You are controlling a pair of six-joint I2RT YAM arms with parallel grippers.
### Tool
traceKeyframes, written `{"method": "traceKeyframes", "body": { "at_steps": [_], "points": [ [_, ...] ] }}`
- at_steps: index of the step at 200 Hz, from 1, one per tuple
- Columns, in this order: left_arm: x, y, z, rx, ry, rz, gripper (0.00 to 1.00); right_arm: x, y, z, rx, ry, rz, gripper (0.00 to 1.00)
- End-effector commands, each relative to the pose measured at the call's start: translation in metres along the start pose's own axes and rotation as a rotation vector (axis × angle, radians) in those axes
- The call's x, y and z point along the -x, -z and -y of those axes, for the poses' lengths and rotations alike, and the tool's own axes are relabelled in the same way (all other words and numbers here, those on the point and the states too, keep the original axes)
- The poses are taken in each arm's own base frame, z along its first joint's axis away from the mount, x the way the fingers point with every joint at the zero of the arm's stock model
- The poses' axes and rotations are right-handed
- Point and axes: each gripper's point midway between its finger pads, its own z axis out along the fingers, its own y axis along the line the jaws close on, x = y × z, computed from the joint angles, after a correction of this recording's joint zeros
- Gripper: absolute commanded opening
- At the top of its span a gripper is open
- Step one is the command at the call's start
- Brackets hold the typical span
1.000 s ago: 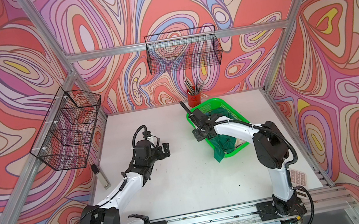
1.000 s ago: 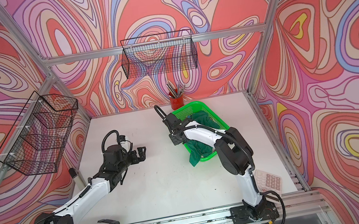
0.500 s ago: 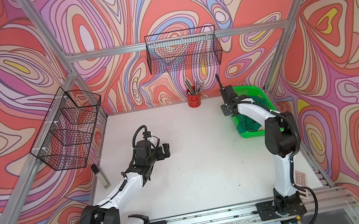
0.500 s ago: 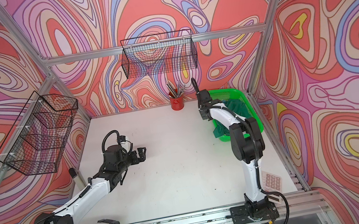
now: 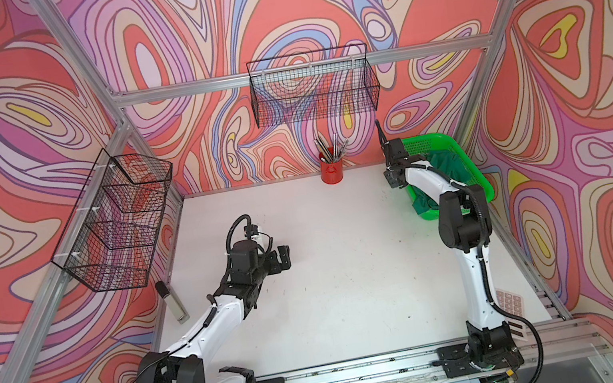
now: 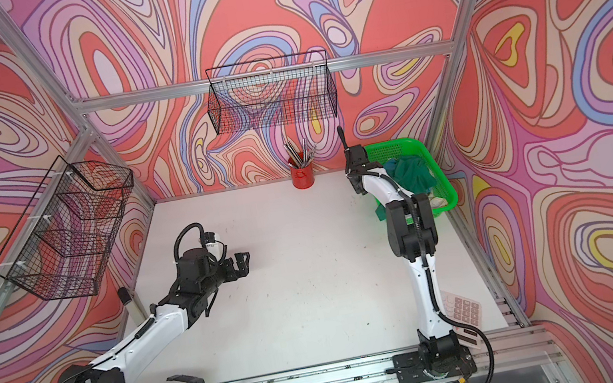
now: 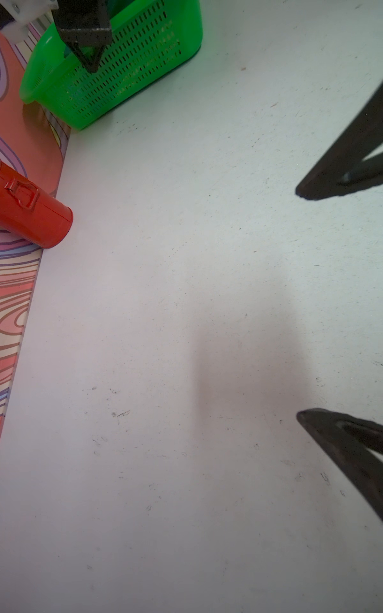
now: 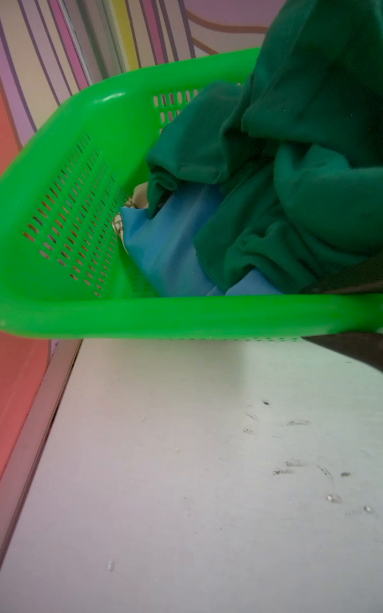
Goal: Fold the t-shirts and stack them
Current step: 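Lower the right gripper into the basket and pinch the green t-shirt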
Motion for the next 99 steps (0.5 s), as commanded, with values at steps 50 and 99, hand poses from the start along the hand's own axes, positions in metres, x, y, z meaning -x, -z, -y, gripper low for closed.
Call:
{"method": "traceKeyframes", "body": {
  "at_steps": [50,99],
  "points": [
    [-0.006,0.001,0.001,0.0,-0.007,-0.021,1.0,-0.006,-0.022,0.021,-0.081,0.019,-0.045,0.08],
    [-0.007,0.002,-0.001,0.005,-0.007,-0.023,1.0,-0.014,-0.032,0.028,-0.091,0.015,-0.064,0.09]
  ]
}}
